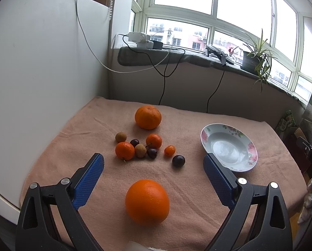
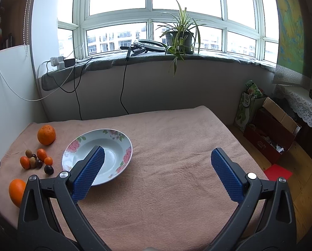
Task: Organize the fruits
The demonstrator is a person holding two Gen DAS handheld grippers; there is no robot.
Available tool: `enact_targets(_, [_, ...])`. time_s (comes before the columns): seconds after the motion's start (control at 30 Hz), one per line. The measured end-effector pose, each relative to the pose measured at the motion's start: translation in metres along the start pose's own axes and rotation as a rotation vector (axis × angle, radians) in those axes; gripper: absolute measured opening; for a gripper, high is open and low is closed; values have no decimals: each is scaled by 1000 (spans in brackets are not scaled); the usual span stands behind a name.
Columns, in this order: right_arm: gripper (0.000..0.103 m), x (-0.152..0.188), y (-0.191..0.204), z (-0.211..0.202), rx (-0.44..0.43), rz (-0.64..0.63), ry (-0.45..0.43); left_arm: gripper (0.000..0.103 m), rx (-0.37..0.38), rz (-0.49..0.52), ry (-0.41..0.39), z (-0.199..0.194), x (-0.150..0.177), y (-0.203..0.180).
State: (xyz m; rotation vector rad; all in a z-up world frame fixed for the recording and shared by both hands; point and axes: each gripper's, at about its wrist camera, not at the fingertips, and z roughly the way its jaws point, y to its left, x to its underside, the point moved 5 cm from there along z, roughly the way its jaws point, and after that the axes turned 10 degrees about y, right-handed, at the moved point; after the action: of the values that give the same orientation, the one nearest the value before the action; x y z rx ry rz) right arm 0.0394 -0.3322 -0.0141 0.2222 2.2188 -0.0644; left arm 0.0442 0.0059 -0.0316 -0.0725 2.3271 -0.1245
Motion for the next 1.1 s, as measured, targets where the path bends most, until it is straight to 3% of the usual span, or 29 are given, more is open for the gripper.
enact_targets(0.77, [103,6,30,7,-38,-64,29,96,21,-29,21,-1,6,18])
enact_targets(1.1, [103,10,69,13,-145,-144,60,96,65,-83,65,2,19,38])
